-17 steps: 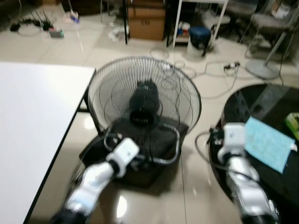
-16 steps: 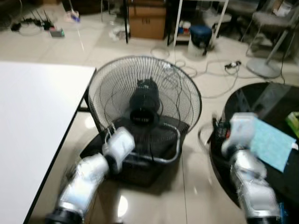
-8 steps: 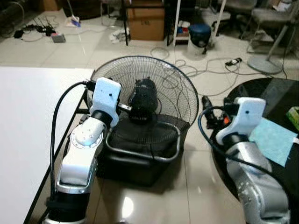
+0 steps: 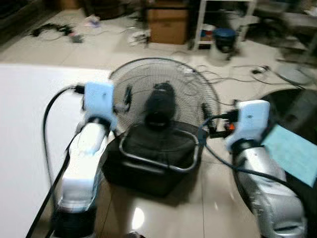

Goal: Setting the table

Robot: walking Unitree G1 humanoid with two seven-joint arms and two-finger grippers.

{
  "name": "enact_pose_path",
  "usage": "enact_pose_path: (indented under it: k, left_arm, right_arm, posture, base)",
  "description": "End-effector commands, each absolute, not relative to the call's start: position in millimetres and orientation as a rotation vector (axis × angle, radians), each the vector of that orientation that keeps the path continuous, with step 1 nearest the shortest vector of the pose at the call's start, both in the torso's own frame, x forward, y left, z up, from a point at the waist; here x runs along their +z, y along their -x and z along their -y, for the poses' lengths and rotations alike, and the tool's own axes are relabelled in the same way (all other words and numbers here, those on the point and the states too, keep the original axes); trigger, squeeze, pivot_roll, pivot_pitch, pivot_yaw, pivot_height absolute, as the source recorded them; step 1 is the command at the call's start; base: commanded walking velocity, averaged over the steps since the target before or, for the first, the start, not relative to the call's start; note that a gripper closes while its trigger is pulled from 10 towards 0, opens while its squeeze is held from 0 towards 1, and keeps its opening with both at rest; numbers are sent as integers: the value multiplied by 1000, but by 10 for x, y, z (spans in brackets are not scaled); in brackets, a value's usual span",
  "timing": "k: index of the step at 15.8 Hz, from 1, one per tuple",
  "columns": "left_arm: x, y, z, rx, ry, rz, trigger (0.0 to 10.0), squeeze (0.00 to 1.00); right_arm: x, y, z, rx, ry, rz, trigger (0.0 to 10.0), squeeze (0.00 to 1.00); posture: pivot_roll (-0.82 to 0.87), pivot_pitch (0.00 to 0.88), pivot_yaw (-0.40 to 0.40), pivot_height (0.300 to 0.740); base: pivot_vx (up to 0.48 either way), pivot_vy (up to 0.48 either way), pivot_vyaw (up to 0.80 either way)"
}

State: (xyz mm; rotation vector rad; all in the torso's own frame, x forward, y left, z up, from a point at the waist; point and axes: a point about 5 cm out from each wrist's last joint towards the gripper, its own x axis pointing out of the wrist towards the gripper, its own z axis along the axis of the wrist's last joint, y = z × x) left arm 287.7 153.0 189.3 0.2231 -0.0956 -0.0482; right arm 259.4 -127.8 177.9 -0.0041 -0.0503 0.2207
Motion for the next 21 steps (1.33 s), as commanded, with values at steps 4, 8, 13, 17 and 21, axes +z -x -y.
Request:
enact_pose_path:
  k: [4, 8, 13, 17, 21]
  left_arm:
    - [1721, -2748, -1555, -85, -287, 12, 10000, 0]
    - [1762, -2752, -1506, -131, -346, 37, 10000, 0]
    - [1705, -2707, -1376, -187, -309, 24, 10000, 0]
    - [1682, -2672, -1398, -180, -319, 13, 10000, 0]
    - [1674, -2637, -1449, -175, -334, 1, 10000, 0]
  right_arm:
    - [1654, -2589, 1182, 337, 7, -22, 10000, 0]
    - [1530, -2547, 1152, 350, -38, -70, 10000, 0]
    - [1532, -2502, 1211, 354, -31, -68, 10000, 0]
    - [1548, -2478, 1246, 370, -27, -67, 10000, 0]
    - [1505, -2460, 1253, 407, -14, -79, 10000, 0]
  posture:
    - [44, 0, -14, 740]
    - [39, 0, -4, 740]
    - [16, 0, 9, 740]
    - [18, 0, 6, 740]
    - [35, 0, 0, 740]
  base:
    - [0, 0, 800]
    - [0, 0, 800]
    - [0, 0, 800]
    - [0, 0, 800]
    - [0, 225, 800]
